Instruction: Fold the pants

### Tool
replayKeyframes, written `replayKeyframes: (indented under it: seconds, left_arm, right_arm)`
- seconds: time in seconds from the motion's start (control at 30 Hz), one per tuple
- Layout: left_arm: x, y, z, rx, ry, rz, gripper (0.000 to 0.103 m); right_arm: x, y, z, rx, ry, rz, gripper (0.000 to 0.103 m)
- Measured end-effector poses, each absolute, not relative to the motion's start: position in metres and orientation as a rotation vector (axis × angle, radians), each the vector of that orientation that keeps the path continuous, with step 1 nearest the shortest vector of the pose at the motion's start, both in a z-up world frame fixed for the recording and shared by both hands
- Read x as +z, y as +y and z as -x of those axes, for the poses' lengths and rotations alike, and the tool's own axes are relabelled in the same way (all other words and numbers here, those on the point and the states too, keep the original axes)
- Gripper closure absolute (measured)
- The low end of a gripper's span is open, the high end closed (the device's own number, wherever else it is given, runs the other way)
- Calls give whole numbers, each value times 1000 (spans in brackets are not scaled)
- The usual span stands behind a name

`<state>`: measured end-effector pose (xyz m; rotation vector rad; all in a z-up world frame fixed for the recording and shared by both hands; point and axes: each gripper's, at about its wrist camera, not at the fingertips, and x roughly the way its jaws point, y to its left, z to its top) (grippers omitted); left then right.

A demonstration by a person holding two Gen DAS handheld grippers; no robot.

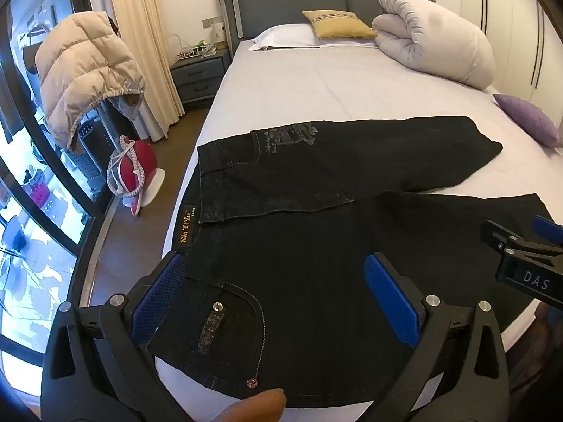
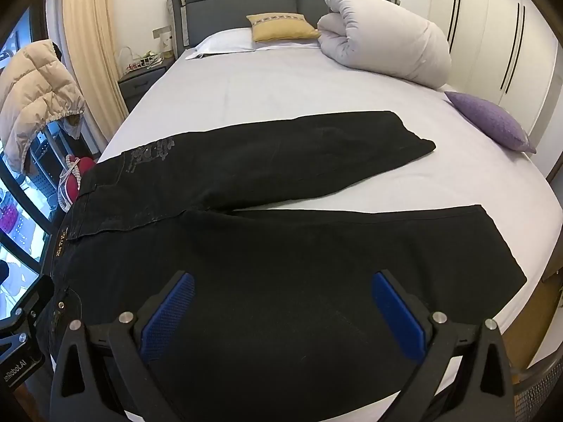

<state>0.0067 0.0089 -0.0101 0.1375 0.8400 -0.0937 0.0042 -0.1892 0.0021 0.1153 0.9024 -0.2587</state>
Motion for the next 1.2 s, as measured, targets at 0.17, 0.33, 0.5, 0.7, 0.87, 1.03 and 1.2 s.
replayKeyframes:
  seconds: [0.17,0.33,0.5,0.7,0.87,1.03,1.2]
  left_arm:
    - [-13,10,-10,-98,849,-129,0]
    - [-13,9,-10,-104,851,-122,0]
    - [-13,12,-12,-112,871,-94,0]
    - [-13,15,-11,-112,869,-82,0]
    - [-14,15,-11,-112,868,-79,0]
    - [-15,15,-11,-112,868,-80,0]
    - [-15,15,-11,-113,869,-79,0]
  right_arm:
    - [2,-186,-5,-253,906,-110,0]
    - [0,-184,-6,-249,907,-107,0]
    - [1,-183,-6,-249,906,-106,0]
    - [0,-181,-7,-247,908,-104,0]
    - [0,-181,-6,-248,908,-104,0]
    - [0,-181,-6,-248,908,-104,0]
    - [0,-181,-6,-247,909,-103,0]
